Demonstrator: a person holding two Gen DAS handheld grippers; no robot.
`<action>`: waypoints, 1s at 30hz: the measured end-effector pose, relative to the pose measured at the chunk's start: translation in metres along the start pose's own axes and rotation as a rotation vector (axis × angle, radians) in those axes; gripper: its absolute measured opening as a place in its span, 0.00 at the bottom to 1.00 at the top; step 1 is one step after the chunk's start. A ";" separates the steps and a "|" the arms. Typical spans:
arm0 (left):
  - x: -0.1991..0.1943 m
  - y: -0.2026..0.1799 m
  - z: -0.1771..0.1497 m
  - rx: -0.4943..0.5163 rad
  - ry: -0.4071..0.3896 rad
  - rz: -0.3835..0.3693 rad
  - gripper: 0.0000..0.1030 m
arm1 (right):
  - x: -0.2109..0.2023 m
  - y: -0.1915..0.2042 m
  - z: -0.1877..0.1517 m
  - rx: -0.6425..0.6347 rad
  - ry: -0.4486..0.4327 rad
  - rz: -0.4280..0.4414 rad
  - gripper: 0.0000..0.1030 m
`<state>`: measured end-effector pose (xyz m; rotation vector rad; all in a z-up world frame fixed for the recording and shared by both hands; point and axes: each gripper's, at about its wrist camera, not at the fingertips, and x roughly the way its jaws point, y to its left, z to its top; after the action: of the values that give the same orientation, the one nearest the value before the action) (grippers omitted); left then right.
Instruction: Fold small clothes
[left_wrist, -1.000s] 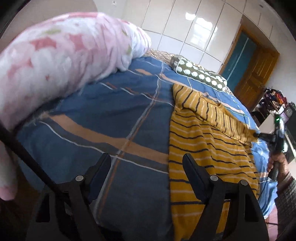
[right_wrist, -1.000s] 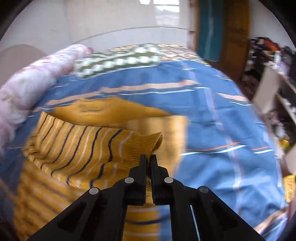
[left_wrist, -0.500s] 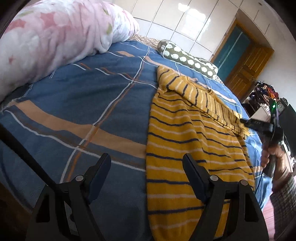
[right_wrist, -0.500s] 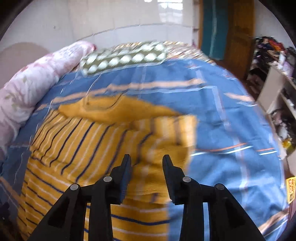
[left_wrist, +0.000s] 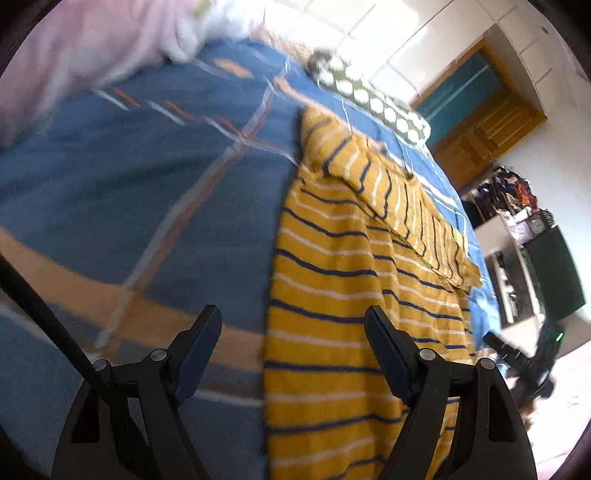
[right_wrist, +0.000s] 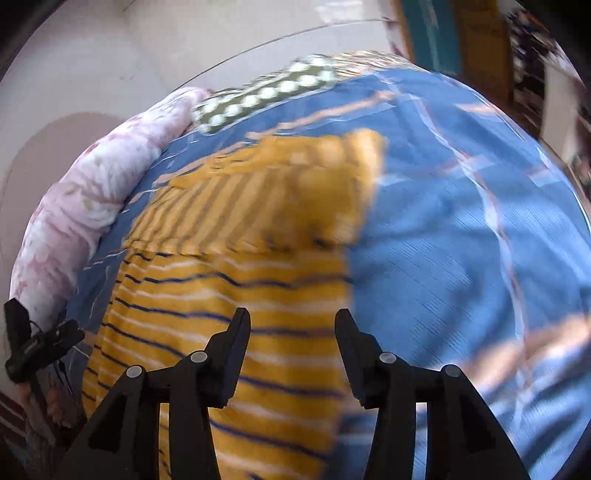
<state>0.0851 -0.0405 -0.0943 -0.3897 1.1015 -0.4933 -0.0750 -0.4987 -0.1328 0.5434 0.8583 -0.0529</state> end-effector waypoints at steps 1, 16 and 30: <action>0.011 0.001 0.004 -0.017 0.035 -0.030 0.76 | 0.001 -0.008 -0.004 0.023 0.008 0.005 0.51; 0.000 -0.003 -0.053 -0.079 0.066 -0.263 0.60 | 0.020 -0.009 -0.063 0.200 0.115 0.463 0.52; -0.017 -0.011 -0.122 -0.100 0.059 -0.293 0.60 | 0.003 0.028 -0.136 0.128 0.203 0.557 0.52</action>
<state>-0.0345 -0.0464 -0.1250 -0.6326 1.1350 -0.7133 -0.1615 -0.4094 -0.1937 0.9034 0.8776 0.4647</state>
